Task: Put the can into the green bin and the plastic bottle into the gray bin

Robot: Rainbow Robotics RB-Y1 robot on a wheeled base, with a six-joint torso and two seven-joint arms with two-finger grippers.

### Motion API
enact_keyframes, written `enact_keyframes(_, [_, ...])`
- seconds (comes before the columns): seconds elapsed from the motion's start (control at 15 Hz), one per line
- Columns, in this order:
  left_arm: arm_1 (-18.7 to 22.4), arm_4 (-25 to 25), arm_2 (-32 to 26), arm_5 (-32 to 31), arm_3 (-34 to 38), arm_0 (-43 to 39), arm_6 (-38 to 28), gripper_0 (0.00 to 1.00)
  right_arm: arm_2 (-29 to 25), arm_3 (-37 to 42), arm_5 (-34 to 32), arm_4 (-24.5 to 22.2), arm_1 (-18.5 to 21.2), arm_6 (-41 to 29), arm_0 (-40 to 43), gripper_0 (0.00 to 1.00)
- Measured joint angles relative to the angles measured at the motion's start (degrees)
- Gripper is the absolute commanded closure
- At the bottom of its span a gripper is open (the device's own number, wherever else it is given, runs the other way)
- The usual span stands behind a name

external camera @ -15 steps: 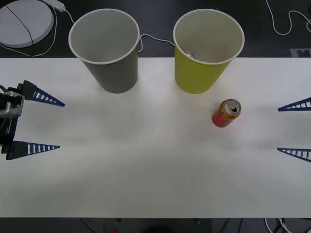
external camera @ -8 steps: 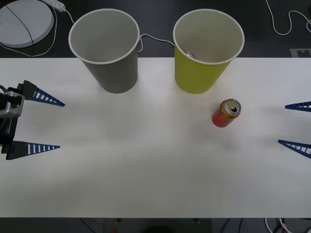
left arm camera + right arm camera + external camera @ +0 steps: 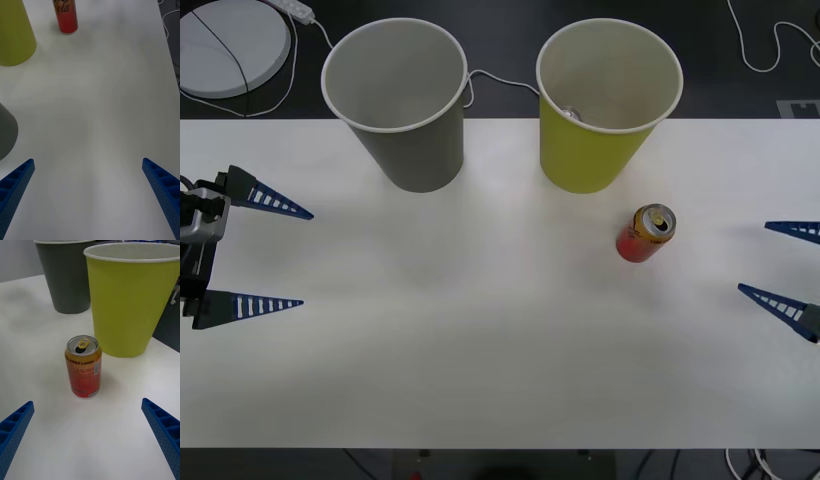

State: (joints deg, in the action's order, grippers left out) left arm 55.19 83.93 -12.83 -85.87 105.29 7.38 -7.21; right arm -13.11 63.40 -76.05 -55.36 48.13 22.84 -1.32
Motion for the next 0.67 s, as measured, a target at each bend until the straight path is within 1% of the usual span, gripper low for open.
enact_keyframes(0.07, [0.0,0.0,0.0,0.0,0.0,0.0,0.0,0.00,1.2,-1.3,0.4,2.0,0.0,1.3,0.0,0.00])
enact_keyframes(0.27, [0.0,0.0,0.0,0.0,0.0,0.0,0.0,0.00,7.1,-4.9,3.7,10.6,0.0,6.8,0.0,0.00])
enact_keyframes(0.6, [0.0,0.0,0.0,0.0,0.0,0.0,0.0,0.00,16.7,-5.5,11.5,22.3,-0.1,15.6,0.0,0.00])
enact_keyframes(0.67, [0.0,0.0,0.0,0.0,0.0,0.0,0.0,0.00,18.1,-5.5,12.4,24.0,-0.1,16.7,0.0,0.00])
